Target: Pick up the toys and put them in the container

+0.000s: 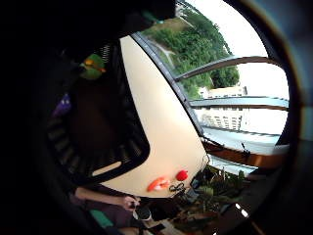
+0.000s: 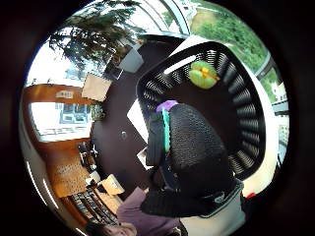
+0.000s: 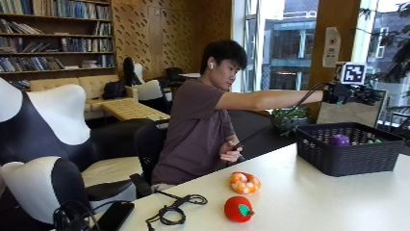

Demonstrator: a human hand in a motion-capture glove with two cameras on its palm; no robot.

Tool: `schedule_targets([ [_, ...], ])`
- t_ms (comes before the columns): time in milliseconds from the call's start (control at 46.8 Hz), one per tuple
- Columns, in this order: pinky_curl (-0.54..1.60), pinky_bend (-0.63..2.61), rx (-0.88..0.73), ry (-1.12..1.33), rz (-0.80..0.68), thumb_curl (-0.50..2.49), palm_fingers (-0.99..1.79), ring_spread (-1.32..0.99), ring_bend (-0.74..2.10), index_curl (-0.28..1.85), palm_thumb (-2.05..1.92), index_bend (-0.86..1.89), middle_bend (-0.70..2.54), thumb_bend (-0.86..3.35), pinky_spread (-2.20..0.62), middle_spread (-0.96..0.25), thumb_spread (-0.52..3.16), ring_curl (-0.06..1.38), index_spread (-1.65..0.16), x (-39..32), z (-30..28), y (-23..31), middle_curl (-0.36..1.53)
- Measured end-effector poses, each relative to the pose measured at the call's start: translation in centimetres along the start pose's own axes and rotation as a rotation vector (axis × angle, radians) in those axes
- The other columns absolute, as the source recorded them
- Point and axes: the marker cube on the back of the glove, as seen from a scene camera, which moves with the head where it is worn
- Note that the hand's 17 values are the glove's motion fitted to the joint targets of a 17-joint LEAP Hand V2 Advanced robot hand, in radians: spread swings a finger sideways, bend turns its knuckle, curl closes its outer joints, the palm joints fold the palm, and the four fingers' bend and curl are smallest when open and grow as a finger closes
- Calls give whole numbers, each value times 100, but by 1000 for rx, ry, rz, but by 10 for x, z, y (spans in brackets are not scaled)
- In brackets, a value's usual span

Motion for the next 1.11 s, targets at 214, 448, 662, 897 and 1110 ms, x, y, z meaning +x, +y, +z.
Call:
schedule_targets([
  [214,38,88,62,78,41,43,-33,3,26,35,-8,8,8,-5,6,-4,136,30,-28,76,-57,75,27],
  [448,36,85,57,46,174,34,-26,4,23,31,-6,12,8,-3,7,-4,141,31,-27,189,-91,181,21],
  [662,36,84,-4,126,411,30,-20,3,25,28,-5,11,10,-3,7,-5,143,32,-27,343,-67,282,19],
  [897,35,83,-92,7,487,27,-19,3,25,26,-4,12,12,-3,7,-5,145,33,-27,458,33,369,19],
  [1110,35,84,-183,-201,504,25,-18,3,26,24,-4,13,12,-3,7,-6,145,34,-27,468,183,406,19],
])
